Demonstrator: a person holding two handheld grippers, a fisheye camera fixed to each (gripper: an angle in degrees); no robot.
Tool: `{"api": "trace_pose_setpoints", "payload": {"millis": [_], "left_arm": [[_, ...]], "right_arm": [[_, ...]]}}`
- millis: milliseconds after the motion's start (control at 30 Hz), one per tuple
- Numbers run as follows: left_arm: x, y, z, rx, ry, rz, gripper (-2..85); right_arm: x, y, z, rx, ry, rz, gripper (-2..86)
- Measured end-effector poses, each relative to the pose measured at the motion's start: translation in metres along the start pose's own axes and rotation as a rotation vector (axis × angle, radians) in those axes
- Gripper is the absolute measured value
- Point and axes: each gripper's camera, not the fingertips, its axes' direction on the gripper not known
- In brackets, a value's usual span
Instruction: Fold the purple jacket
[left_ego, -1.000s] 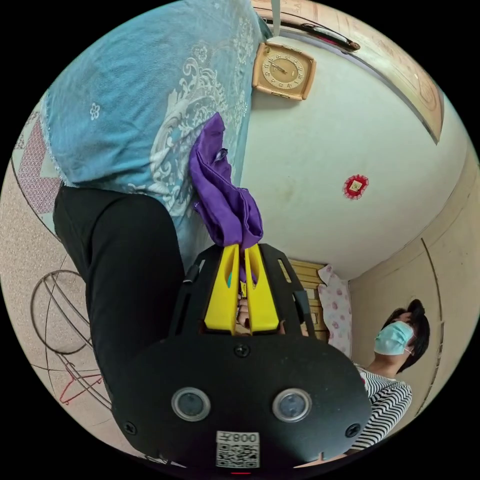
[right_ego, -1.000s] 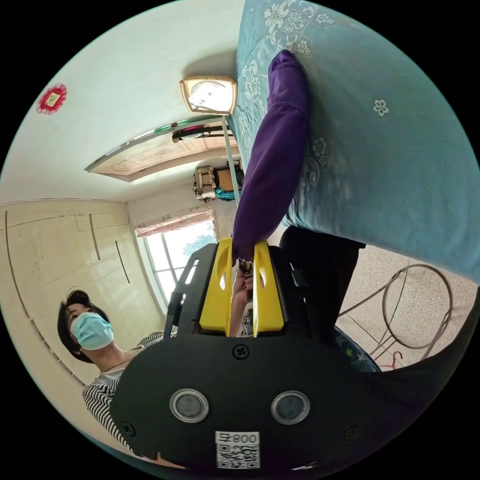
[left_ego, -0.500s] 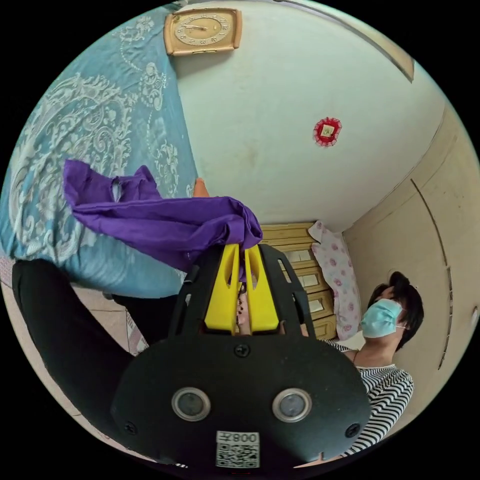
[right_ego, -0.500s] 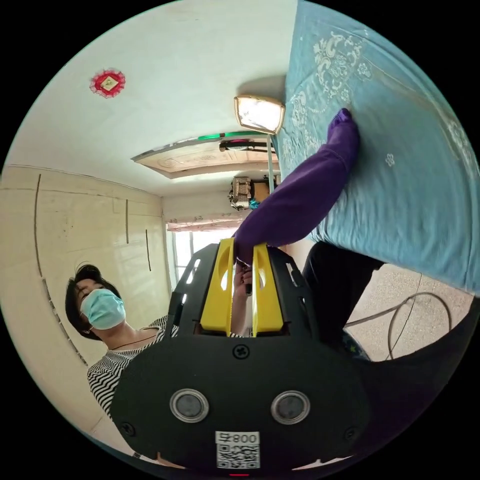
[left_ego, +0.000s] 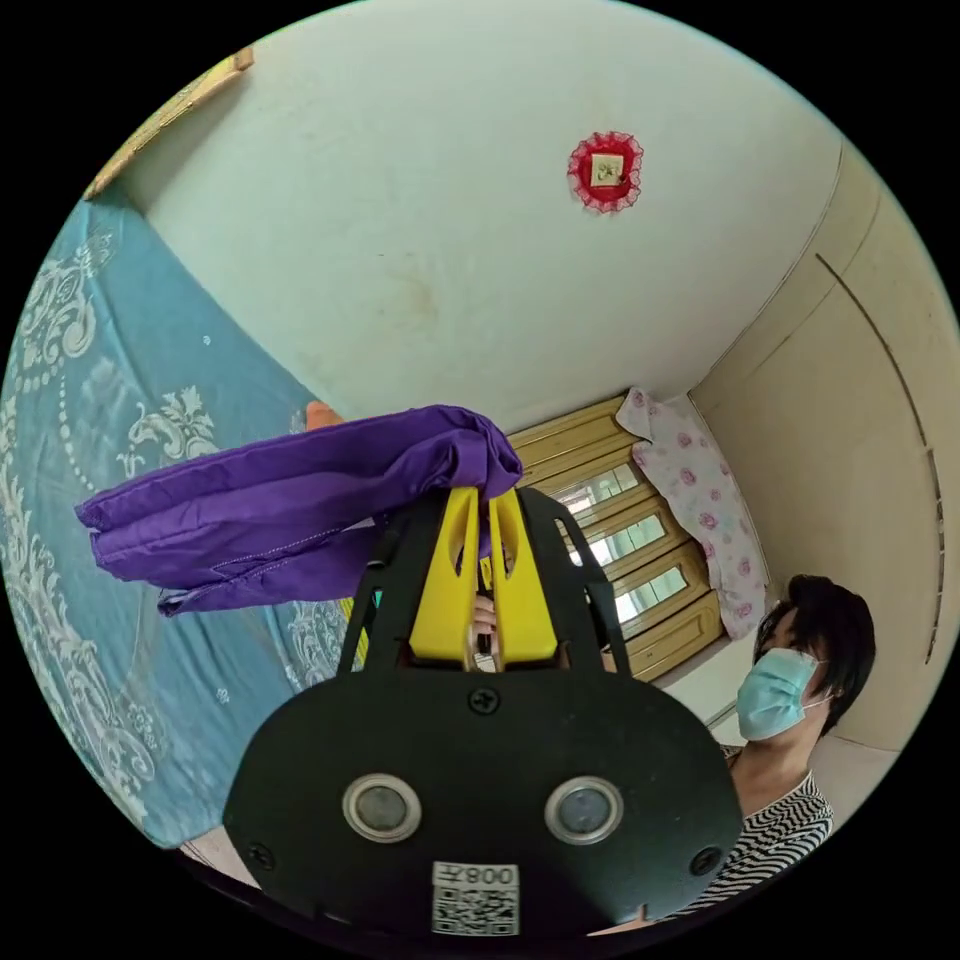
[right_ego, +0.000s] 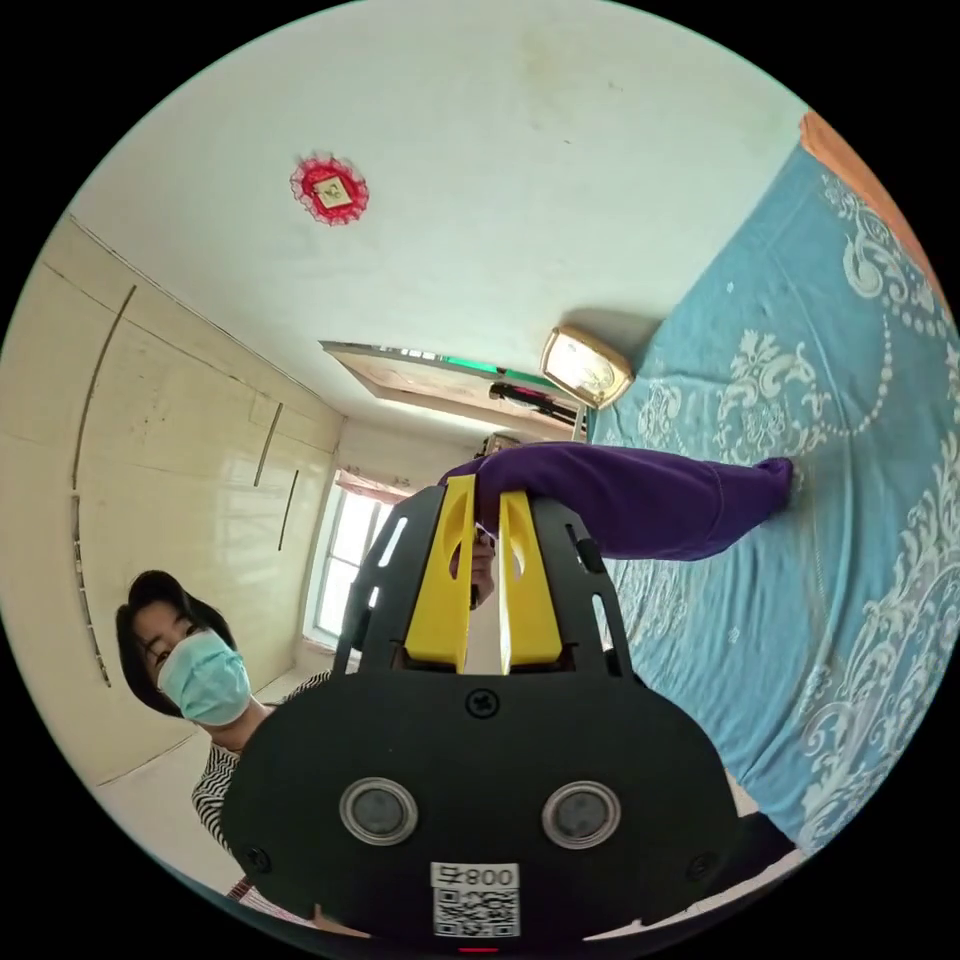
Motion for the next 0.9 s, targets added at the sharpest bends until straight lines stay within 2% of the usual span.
{"api": "trace_pose_setpoints", "payload": {"millis": [267, 433, 567, 633, 733, 900], "left_arm": [[-0.037, -0.002, 0.229, -0.122, 0.162, 0.172, 1.5], [-0.092, 0.071, 0.387, -0.285, 0.233, 0.212, 1.6], [-0.163, 0.154, 0.475, -0.43, 0.173, 0.181, 1.6], [-0.226, 0.215, 0.524, -0.549, 0.141, 0.086, 1.5], [-0.286, 0.276, 0.562, -0.659, 0.115, 0.016, 1.5], [-0.339, 0.318, 0.591, -0.716, 0.068, 0.07, 1.5]], "right_arm": [[-0.177, -0.036, -0.148, 0.174, 0.144, -0.227, 1.0], [-0.281, 0.01, -0.269, 0.307, 0.292, -0.319, 1.1], [-0.299, 0.068, -0.346, 0.391, 0.369, -0.257, 1.2], [-0.289, 0.111, -0.392, 0.438, 0.406, -0.153, 1.2], [-0.269, 0.162, -0.436, 0.497, 0.422, -0.019, 1.1], [-0.263, 0.204, -0.473, 0.535, 0.331, 0.013, 1.2]]}}
